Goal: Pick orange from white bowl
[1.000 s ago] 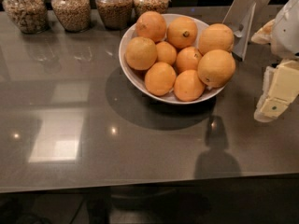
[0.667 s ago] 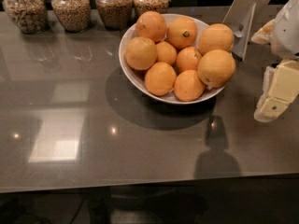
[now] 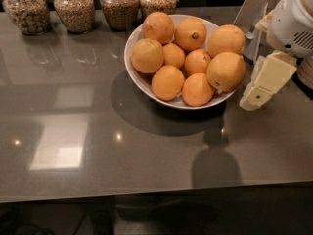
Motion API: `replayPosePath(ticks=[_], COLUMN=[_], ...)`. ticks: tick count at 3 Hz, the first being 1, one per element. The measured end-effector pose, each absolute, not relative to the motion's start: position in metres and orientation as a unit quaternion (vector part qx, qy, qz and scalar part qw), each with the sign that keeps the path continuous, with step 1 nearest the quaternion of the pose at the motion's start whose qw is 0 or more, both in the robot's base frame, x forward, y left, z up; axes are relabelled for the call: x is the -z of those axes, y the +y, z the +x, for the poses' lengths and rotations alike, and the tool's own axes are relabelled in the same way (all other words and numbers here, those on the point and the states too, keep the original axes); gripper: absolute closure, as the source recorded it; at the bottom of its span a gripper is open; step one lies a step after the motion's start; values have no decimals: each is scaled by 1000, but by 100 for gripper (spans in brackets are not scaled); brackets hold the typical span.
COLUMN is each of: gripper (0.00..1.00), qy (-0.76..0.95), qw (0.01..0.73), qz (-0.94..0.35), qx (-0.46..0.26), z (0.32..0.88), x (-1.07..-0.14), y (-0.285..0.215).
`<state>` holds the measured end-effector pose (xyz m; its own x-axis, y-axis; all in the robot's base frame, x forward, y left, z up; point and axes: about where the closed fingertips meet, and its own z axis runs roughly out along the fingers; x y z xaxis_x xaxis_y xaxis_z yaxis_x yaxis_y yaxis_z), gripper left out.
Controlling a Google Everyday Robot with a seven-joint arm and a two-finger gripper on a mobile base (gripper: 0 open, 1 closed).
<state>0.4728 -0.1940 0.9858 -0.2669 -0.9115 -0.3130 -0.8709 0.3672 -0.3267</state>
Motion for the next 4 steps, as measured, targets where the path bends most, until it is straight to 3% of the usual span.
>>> replayPosePath(ticks=[1,4], gripper=[0,0], qy=[814,823], qw=[277,339], qz=[-509,-455], qx=[43,13], z=[495,493], x=[-991,-975], y=[-178,-166])
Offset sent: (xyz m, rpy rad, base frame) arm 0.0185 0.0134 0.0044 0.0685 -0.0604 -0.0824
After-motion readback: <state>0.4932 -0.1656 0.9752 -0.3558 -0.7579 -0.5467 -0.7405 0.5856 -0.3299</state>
